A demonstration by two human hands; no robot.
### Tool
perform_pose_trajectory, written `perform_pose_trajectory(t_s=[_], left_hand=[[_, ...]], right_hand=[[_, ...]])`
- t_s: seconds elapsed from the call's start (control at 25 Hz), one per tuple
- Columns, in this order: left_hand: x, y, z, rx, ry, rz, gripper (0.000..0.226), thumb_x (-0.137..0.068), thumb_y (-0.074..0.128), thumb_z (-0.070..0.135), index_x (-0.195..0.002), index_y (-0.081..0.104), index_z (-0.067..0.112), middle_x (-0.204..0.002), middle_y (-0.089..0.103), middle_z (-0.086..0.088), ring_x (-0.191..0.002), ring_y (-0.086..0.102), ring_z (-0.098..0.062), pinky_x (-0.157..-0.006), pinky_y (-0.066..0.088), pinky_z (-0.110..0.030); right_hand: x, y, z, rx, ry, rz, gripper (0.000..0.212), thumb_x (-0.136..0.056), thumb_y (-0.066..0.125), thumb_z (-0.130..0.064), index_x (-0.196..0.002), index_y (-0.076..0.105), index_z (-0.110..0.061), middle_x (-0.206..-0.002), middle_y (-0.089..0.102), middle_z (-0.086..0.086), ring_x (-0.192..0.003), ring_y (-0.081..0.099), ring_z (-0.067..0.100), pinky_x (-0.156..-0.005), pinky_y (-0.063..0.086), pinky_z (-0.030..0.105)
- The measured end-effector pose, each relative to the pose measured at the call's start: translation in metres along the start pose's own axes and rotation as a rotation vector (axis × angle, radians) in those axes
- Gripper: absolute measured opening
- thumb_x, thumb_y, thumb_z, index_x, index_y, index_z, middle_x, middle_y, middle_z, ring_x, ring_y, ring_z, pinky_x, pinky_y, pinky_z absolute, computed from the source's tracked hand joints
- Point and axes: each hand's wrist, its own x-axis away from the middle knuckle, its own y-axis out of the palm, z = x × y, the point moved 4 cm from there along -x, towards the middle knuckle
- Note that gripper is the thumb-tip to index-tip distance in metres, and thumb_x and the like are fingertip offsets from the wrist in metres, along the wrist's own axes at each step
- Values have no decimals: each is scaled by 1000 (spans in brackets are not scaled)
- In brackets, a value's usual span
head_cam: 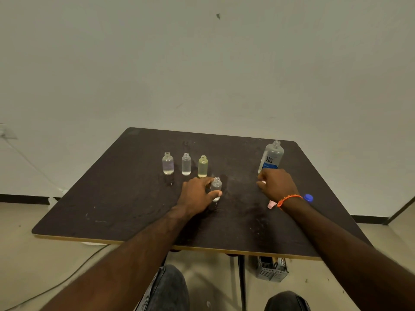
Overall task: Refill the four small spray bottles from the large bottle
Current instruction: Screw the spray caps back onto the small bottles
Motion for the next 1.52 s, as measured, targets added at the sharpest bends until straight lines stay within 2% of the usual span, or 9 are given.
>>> perform_pose_trajectory(t_s=[0.16,0.36,0.56,0.72,0.88,1.04,1.24,1.36,1.52], left_hand=[[5,0,4,2,-24,-3,47,-87,74,54,-125,72,26,-106,77,9,-96,68,-11,-95,55,-47],[13,-2,4,33,-63,-36,38,-86,72,56,-112,75,29,-92,75,12,-85,68,-8,-90,56,-46],[16,1,1,34,-71,-41,39,-82,67,63,-103,73,31,-84,73,12,-81,68,-8,-85,57,-46],[15,3,1,13,-40,-43,36,-86,65,61,-108,72,33,-89,75,14,-88,70,-9,-90,56,-46],[18,3,1,-15,-44,-11,32,-90,70,53,-108,72,26,-91,69,9,-98,62,-18,-93,50,-46],[19,5,-1,0,-51,-4,33,-92,69,49,-109,71,22,-99,72,3,-98,57,-18,-94,50,-48],[21,7,0,-36,-58,-15,38,-95,64,53,-124,69,30,-111,72,6,-110,56,-18,-99,44,-47],[20,8,0,-55,-67,-11,42,-95,64,55,-124,70,26,-113,73,4,-111,57,-19,-99,44,-46],[19,9,-3,-55,-92,7,44,-92,67,56,-119,73,22,-109,74,4,-107,59,-19,-97,46,-46]], right_hand=[[6,-22,-61,-378,-132,-44,13,-87,74,-24,-99,73,-24,-98,71,-10,-91,66,5,-86,54,26],[12,-34,-122,-417,-324,-77,30,-87,72,-13,-115,68,-22,-100,66,-15,-90,62,-4,-80,50,11],[17,-13,-133,-286,-361,-149,34,-91,65,-6,-123,64,-18,-109,70,-5,-93,63,1,-83,53,16],[17,-11,-137,-200,-384,-157,40,-94,62,-10,-132,57,-20,-114,71,0,-104,67,14,-94,54,31],[18,0,-142,-161,-356,-100,32,-93,64,-24,-124,58,-24,-103,72,-1,-96,66,17,-88,55,39],[18,7,-146,-224,-242,-21,8,-95,60,-26,-98,66,-20,-88,70,-2,-81,65,16,-78,57,40],[19,4,-133,-266,-112,-116,21,-88,70,-18,-109,69,-20,-108,69,-4,-98,64,15,-88,55,33],[15,3,-131,-204,-102,-93,20,-87,74,-35,-99,69,-19,-96,70,-2,-89,65,16,-80,55,33],[15,12,-130,-69,-56,-31,56,-77,66,-72,-88,60,-18,-82,66,1,-76,61,19,-69,53,38]])
